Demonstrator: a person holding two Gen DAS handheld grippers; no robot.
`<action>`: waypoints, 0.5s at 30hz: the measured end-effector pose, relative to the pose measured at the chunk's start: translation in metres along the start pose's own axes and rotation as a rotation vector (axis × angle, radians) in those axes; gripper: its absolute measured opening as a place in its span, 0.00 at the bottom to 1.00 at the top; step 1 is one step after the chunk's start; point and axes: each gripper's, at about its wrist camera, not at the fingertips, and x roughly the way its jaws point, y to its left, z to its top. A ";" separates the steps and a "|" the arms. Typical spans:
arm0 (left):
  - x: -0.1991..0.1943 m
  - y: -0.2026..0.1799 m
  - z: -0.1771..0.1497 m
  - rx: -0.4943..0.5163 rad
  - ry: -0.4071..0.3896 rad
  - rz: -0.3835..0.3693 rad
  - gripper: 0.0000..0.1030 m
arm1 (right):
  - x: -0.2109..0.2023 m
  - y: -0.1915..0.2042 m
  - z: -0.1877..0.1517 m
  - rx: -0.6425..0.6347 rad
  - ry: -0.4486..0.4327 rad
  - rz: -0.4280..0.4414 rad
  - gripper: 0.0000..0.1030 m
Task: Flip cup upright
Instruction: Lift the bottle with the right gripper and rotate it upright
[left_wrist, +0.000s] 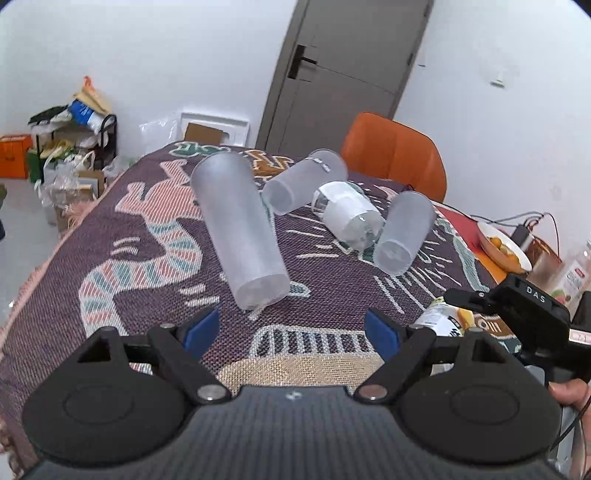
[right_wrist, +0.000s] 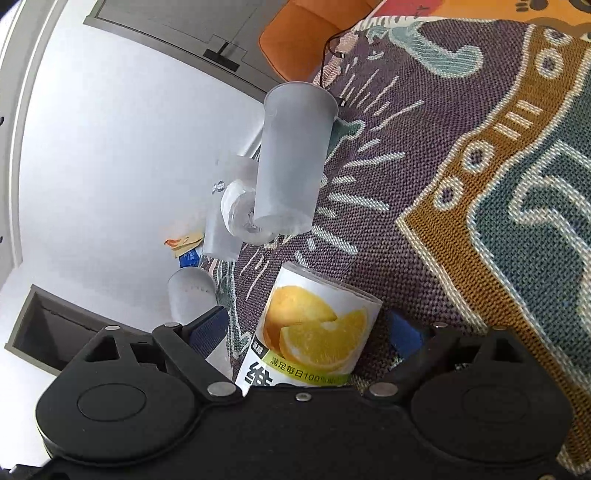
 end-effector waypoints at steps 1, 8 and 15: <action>0.002 0.002 -0.001 -0.011 -0.003 -0.001 0.82 | 0.002 0.001 0.000 -0.010 -0.003 -0.002 0.91; 0.008 0.010 -0.010 -0.024 -0.026 0.030 0.82 | 0.008 0.005 0.002 -0.046 -0.003 -0.018 0.90; 0.013 0.016 -0.019 -0.036 -0.018 0.013 0.82 | 0.009 -0.005 0.007 -0.004 -0.008 -0.023 0.63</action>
